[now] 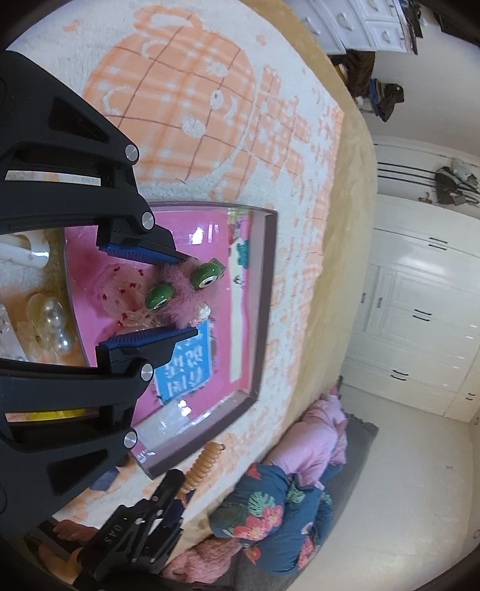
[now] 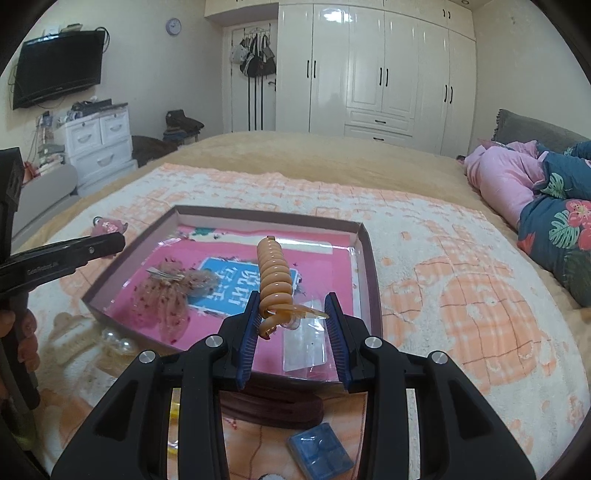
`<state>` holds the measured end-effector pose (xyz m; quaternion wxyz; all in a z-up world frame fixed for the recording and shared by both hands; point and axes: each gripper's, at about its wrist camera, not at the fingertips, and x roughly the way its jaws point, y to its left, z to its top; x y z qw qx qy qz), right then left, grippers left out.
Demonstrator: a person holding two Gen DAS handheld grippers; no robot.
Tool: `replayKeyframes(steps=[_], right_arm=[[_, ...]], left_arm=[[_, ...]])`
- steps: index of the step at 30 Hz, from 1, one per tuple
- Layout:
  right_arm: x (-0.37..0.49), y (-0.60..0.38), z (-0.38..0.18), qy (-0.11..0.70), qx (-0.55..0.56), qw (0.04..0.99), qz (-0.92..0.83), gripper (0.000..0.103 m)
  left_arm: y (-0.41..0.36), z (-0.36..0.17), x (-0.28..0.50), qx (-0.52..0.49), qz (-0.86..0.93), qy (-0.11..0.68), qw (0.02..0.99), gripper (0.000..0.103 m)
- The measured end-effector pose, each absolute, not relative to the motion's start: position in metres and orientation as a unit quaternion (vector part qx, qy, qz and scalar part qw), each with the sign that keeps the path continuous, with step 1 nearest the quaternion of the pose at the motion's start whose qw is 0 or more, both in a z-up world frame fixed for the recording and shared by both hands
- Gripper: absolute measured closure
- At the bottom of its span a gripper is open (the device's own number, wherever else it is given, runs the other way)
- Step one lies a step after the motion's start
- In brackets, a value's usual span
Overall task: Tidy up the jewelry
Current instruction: 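Carry the pom-pom with the left gripper while the right carries the spiral tie into the tray, then open the left gripper in the tray while the right releases the spiral tie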
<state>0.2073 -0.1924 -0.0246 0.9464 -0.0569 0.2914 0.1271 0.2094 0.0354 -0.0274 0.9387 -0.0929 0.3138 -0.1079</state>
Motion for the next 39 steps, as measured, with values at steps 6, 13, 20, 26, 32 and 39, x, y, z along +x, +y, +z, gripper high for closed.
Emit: replayKeyframes(steps=[6,13,20,26,32,39], right_arm=[[0.212,-0.186,-0.035,0.298,-0.071,0.945,0.114,0.07],[0.221,-0.182,-0.046,0.317,-0.073,0.94,0.106,0.069],[0.23,-0.172,-0.059,0.343,-0.082,0.93,0.109,0.069],[0.236,-0.165,-0.066,0.361,-0.079,0.923,0.111,0.069],[0.235,-0.165,-0.066,0.366,-0.068,0.921,0.116,0.068],[0.222,-0.173,-0.056,0.344,-0.05,0.931,0.113,0.051]], left_arm=[[0.035,-0.04,0.215,-0.092,-0.11,0.33,0.933,0.08],[0.031,-0.048,0.218,-0.091,-0.116,0.339,0.929,0.079],[0.03,-0.048,0.218,-0.094,-0.118,0.34,0.928,0.069],[0.034,-0.049,0.217,-0.096,-0.118,0.344,0.927,0.063],[0.036,-0.045,0.214,-0.097,-0.116,0.34,0.928,0.054],[0.049,-0.034,0.208,-0.105,-0.1,0.327,0.934,0.042]])
